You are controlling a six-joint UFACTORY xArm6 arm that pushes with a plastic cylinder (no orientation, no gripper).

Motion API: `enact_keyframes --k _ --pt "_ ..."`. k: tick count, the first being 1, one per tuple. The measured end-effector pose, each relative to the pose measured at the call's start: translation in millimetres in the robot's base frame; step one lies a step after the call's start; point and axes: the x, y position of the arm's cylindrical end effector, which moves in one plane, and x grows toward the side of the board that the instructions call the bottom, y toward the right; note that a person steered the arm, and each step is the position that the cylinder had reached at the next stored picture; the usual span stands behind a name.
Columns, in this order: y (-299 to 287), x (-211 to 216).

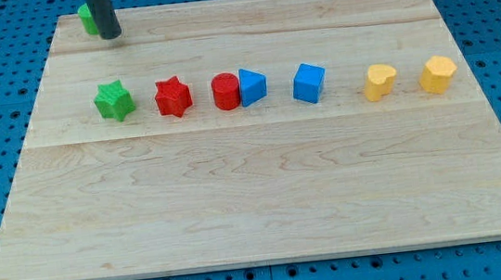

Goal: Push the green circle above to the green star

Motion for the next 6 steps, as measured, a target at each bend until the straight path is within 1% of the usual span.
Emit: enact_keyframes --k 1,2,3,4,5,6 --pt "-40 15" --pt "-94 -15" --pt "-84 -64" --pt "-79 -64" --pt "15 -49" --pt "71 -25"
